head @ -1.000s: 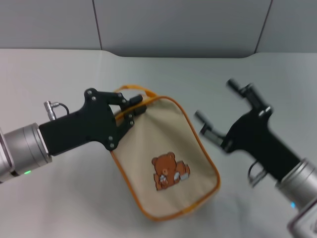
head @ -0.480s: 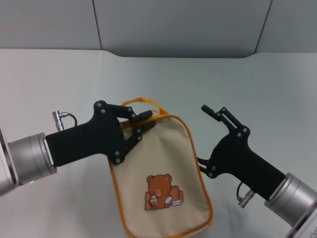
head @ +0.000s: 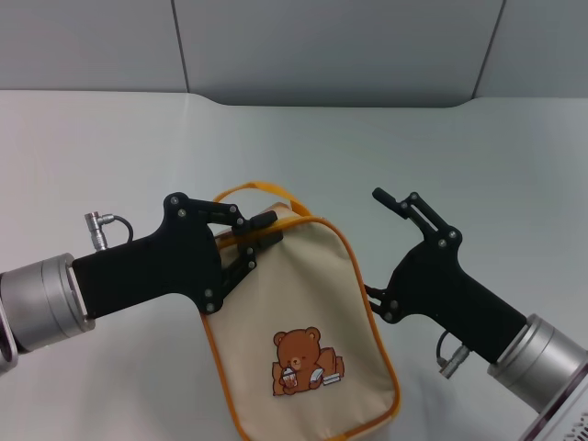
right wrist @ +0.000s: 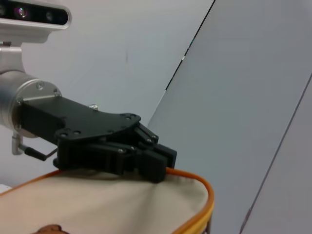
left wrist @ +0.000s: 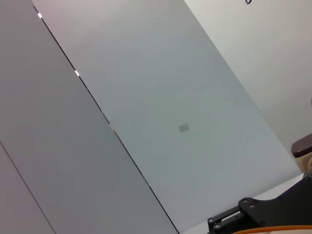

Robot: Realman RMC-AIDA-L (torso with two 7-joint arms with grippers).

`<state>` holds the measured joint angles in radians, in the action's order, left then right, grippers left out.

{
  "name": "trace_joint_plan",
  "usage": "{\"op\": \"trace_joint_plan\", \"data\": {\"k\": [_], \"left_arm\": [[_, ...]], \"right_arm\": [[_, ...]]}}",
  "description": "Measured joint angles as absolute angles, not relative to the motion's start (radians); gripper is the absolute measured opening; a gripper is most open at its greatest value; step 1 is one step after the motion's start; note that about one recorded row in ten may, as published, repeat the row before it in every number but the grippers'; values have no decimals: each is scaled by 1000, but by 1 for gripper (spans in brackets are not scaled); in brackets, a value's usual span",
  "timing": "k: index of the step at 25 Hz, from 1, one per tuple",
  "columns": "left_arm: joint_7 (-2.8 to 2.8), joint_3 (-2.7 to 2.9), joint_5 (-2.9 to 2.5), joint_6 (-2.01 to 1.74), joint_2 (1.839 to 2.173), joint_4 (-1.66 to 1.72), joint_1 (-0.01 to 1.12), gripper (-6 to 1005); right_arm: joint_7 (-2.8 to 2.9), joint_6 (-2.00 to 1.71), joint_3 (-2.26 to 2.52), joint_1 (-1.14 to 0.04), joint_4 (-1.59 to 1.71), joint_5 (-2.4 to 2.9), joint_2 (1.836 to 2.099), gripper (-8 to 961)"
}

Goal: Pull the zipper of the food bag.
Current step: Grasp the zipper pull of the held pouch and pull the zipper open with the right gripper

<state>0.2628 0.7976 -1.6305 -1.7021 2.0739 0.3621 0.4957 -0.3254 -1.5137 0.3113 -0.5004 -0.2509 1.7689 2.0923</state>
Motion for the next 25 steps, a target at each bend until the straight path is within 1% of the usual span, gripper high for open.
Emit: {"op": "trace_joint_plan", "data": {"k": [10,15,20,25], "left_arm": [[262,797,-1629,-1696,2074,362,495,95],[262,798,-1630,-1696,2074,362,495,95],[263,798,-1630,-1695,2074,362,499,94],[265,798,-1631,-1695,2074,362,502,94]], "right_arm": [[-330,-1525,294,-515,-285,1772,2092,813],[-330,-1525,286,-519,-288,1775,2092,757],[-330,-1516,296,-534,-298,1775,2092,546],[-330,-1514,298,-537,-300,1776,2092,368]]}}
